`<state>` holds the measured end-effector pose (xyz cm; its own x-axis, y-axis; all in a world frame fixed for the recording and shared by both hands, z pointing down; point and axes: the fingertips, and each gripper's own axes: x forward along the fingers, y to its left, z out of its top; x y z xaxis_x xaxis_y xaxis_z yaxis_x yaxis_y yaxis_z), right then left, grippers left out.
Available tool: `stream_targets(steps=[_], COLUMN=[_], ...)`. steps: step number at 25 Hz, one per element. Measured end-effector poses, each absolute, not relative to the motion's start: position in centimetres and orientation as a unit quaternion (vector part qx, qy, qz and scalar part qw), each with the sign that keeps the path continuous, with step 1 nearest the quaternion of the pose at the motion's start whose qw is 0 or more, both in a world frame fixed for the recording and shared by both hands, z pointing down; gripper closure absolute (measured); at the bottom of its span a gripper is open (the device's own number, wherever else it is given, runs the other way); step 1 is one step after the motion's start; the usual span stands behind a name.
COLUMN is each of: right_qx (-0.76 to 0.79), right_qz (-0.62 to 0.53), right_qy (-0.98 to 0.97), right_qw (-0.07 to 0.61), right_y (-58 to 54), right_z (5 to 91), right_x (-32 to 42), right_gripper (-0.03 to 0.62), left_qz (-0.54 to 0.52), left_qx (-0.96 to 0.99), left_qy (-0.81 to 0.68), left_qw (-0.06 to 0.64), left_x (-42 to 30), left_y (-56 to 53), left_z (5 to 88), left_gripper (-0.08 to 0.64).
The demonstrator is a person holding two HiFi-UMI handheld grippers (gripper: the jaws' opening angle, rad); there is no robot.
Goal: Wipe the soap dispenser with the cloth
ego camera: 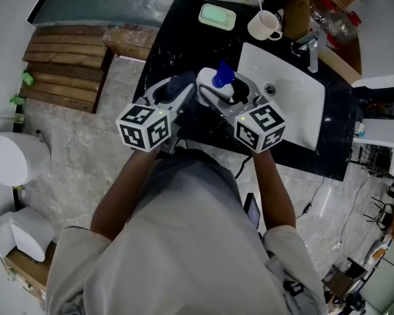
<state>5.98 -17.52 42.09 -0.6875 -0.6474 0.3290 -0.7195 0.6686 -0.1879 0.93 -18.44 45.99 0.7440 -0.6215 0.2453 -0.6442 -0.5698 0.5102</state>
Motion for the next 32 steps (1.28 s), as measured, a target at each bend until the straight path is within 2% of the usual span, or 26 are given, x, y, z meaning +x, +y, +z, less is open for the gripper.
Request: stream_targets(steps=[21,27,32], right_qx=[0.369,0.353,0.343], right_qz=[0.146,0.113,0.099], right_qy=[-0.91,-0.917,-0.924], right_qw=[0.121,0.145,0.134], right_y=[-17.1,-16.7,-16.5], right_z=[42.4,42.1,41.0], right_x=[5.7,5.2,5.0], right_gripper=[0.324,0.324,0.324], left_qz=[-0.055,-0.06,-0.066], left_qx=[0.889,0.889,0.89], left_qy=[-0.357,-0.357,-0.357], left_qw=[0.281,0.281,0.277], left_x=[0.1,-0.2,-0.5], left_y=[-17.7,-17.4,-17.4], left_z=[41.7,41.5,41.0], left_gripper=[0.408,0.408,0.408])
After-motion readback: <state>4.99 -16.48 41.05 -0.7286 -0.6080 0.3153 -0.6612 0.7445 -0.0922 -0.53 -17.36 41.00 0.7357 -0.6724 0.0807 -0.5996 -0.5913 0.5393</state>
